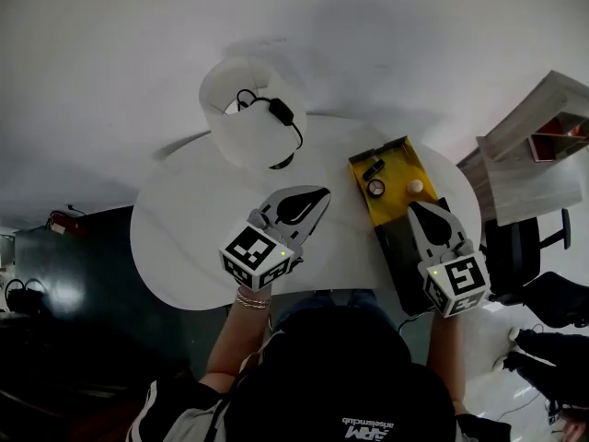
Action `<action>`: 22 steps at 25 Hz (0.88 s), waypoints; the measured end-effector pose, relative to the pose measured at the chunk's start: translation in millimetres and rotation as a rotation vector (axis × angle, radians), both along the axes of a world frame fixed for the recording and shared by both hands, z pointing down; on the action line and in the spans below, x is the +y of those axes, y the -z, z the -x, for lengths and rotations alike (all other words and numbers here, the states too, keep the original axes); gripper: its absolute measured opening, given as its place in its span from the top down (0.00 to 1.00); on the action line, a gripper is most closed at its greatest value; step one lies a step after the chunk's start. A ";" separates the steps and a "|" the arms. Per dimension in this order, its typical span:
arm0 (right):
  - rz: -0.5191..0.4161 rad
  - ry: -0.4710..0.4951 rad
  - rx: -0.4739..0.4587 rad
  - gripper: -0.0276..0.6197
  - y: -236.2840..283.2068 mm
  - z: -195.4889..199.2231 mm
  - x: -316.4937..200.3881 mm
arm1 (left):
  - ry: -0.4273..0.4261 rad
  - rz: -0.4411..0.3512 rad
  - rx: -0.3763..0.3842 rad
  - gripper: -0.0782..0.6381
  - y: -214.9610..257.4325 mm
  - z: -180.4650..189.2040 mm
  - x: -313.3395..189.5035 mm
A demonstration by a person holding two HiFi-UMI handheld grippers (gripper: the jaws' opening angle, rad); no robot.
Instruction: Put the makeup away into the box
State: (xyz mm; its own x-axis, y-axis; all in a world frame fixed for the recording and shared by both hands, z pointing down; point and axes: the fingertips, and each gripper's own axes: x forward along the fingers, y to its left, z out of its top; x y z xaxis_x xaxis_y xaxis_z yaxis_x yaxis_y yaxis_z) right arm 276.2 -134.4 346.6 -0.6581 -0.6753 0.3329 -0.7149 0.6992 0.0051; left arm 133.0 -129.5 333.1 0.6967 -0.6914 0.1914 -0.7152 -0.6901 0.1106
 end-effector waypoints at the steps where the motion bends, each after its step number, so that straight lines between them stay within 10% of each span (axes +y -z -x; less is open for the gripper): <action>1: -0.006 0.007 0.001 0.92 2.0 2.7 -0.1 | 0.020 -0.007 0.000 0.87 2.2 9.1 0.8; 22: -0.117 0.059 0.063 0.93 30.2 50.5 11.6 | 0.241 -0.109 -0.007 0.87 27.5 133.7 18.1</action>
State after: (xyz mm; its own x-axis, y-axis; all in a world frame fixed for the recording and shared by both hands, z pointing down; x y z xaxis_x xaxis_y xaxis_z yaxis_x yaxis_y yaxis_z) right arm 225.8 -122.8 316.4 -0.6780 -0.6730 0.2955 -0.6685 0.7318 0.1327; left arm -0.7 -111.4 305.6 0.5084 -0.8539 0.1115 -0.8608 -0.5074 0.0394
